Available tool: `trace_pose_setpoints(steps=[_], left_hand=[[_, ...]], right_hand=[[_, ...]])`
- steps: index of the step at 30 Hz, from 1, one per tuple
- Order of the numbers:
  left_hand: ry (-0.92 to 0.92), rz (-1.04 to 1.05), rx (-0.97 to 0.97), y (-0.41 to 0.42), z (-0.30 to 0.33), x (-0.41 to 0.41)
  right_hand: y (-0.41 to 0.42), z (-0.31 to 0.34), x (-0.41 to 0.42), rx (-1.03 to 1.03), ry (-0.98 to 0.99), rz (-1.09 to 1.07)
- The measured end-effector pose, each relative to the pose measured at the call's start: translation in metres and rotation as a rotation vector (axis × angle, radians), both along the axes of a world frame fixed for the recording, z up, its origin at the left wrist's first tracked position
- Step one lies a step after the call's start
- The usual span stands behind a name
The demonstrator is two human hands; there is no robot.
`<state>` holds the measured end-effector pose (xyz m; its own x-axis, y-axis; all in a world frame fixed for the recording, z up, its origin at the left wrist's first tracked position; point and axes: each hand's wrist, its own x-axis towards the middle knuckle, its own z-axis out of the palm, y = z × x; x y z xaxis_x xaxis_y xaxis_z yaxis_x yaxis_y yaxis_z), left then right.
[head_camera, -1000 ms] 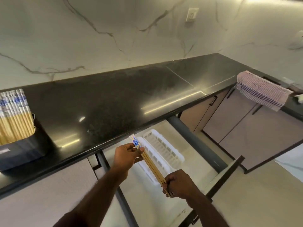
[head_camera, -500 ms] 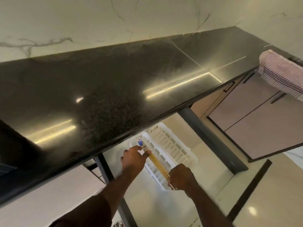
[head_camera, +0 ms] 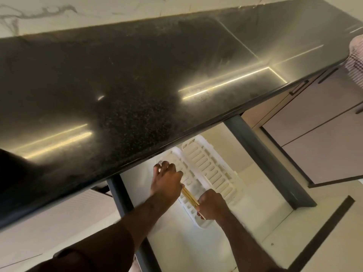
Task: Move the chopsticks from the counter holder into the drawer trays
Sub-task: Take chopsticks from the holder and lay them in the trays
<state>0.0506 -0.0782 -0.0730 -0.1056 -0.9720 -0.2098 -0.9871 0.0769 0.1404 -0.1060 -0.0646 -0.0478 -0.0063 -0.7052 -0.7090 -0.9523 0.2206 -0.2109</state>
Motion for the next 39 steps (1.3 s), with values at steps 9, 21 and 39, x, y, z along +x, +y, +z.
trace_pose_setpoints(steps=[9, 21, 39], left_hand=[[-0.177, -0.253, 0.217, -0.040, -0.006, -0.004], [-0.086, -0.276, 0.248, -0.044, -0.009, -0.002], [0.608, -0.020, -0.555, 0.054, 0.266, 0.077]], right_hand=[[0.007, -0.021, 0.005, -0.134, 0.055, 0.133], [0.024, -0.007, 0.002, -0.281, -0.036, 0.055], [0.022, 0.249, 0.064, -0.892, -0.501, 0.095]])
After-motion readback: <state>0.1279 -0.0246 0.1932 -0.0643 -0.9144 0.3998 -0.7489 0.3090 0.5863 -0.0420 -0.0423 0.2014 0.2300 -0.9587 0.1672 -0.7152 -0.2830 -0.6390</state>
